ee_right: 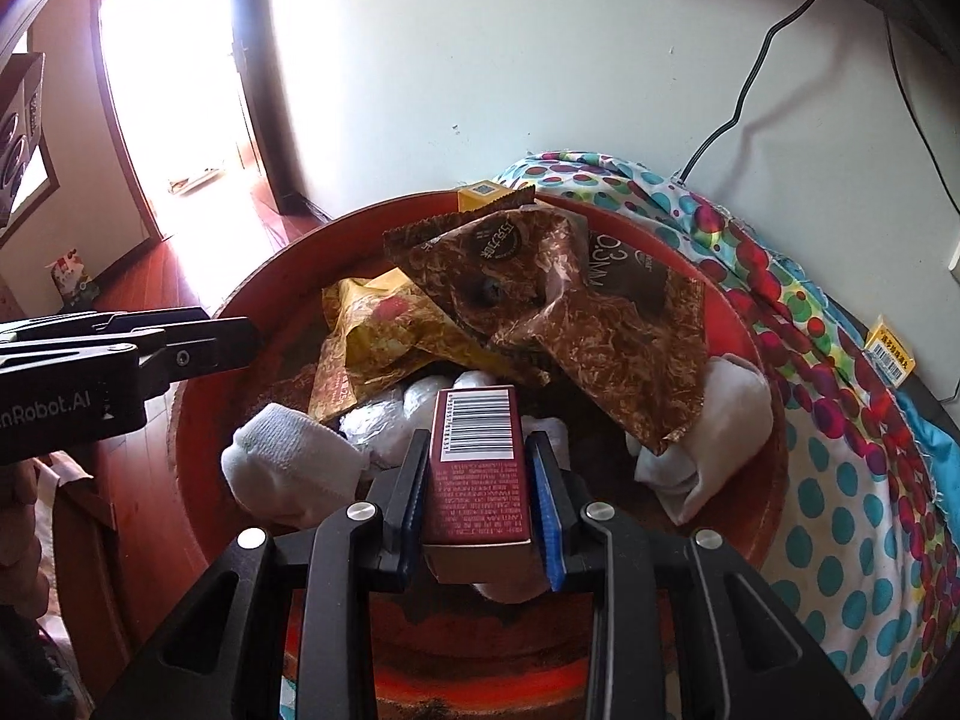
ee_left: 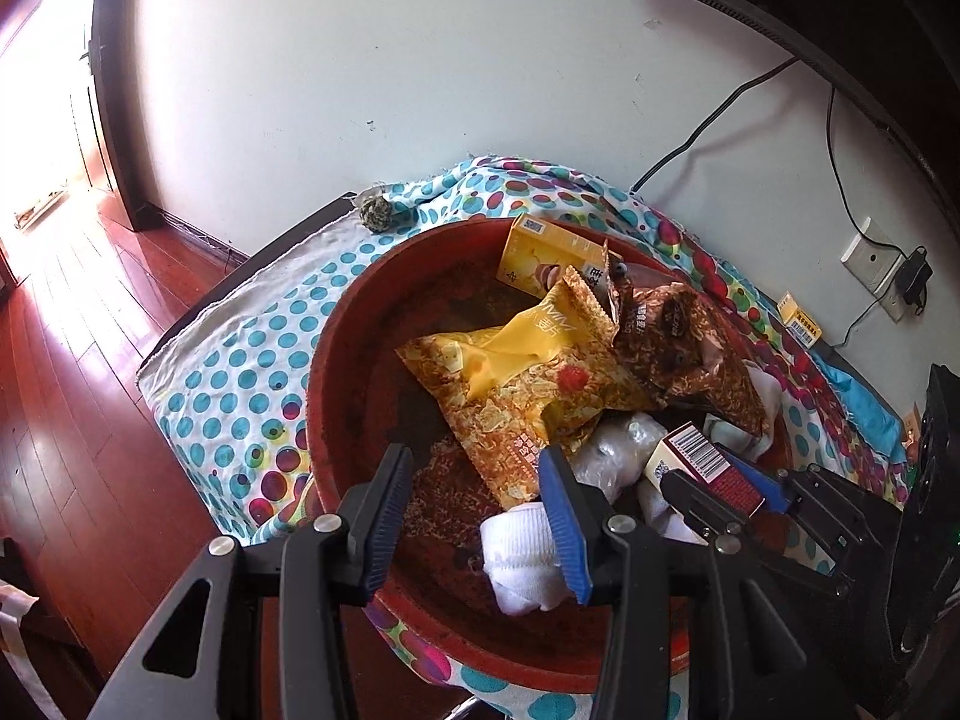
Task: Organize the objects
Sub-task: 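Lower the red medicine box into the tray and open the right gripper, then grasp the yellow box with the left gripper while the right grasps the red-green box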
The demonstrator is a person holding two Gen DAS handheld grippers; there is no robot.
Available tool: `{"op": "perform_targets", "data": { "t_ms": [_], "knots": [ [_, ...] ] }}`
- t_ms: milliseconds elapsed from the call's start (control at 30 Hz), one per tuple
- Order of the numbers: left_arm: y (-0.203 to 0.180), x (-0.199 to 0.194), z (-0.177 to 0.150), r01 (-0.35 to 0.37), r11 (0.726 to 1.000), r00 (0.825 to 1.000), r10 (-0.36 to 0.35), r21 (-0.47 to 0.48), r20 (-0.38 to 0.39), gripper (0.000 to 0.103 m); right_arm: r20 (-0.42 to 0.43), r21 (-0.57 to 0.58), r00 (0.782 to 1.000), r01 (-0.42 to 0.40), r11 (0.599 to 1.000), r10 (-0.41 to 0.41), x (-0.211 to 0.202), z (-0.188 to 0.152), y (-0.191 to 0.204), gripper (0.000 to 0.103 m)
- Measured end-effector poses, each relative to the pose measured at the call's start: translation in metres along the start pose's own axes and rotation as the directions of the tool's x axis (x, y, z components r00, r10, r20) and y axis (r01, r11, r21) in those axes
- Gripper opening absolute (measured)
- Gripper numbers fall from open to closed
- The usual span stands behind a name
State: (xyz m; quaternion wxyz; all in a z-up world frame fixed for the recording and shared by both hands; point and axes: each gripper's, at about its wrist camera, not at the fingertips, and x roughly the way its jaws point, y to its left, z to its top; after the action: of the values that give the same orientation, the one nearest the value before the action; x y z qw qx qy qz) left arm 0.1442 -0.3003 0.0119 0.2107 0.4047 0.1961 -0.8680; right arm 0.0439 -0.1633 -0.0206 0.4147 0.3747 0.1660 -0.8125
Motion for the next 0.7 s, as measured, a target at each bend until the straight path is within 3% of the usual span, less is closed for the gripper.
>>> {"op": "perform_targets", "data": {
  "t_ms": [67, 133, 300, 367, 467, 567, 633, 700],
  "knots": [
    [-0.003, 0.0, 0.0, -0.005, 1.0, 1.0, 0.005, 0.007, 0.002, 0.045, 0.012, -0.003, 1.0, -0.021, 1.0, 0.021, -0.003, -0.002, 0.0, 0.048],
    [-0.006, -0.002, 0.0, -0.007, 1.0, 1.0, 0.007, 0.023, 0.012, 0.045, 0.053, -0.001, 0.998, -0.015, 1.0, 0.015, -0.014, -0.005, -0.001, 0.058],
    [-0.019, -0.008, 0.001, 0.012, 0.998, 0.998, -0.016, 0.059, 0.059, 0.045, 0.132, 0.055, 0.991, -0.001, 0.998, -0.007, -0.055, -0.011, -0.028, 0.065],
    [-0.029, -0.009, -0.001, 0.023, 0.996, 0.998, -0.029, 0.089, 0.063, 0.045, 0.162, 0.101, 0.986, 0.032, 0.994, -0.048, -0.074, -0.018, -0.052, 0.071],
    [-0.052, -0.009, -0.004, 0.037, 0.988, 0.997, -0.048, 0.151, 0.065, 0.046, 0.178, 0.18, 0.975, 0.102, 0.978, -0.135, -0.099, -0.033, -0.095, 0.071],
    [-0.082, -0.007, -0.005, 0.071, 0.974, 0.996, -0.083, 0.217, 0.044, 0.048, 0.151, 0.284, 0.956, 0.202, 0.937, -0.252, -0.121, -0.05, -0.145, 0.072],
    [-0.108, -0.005, 0.0, 0.084, 0.96, 0.995, -0.096, 0.267, 0.032, 0.05, 0.139, 0.381, 0.933, 0.26, 0.887, -0.333, -0.14, -0.07, -0.185, 0.074],
    [-0.137, -0.003, 0.008, 0.104, 0.943, 0.992, -0.121, 0.317, 0.035, 0.054, 0.104, 0.479, 0.885, 0.356, 0.802, -0.454, -0.162, -0.092, -0.228, 0.081]
  ]
}}
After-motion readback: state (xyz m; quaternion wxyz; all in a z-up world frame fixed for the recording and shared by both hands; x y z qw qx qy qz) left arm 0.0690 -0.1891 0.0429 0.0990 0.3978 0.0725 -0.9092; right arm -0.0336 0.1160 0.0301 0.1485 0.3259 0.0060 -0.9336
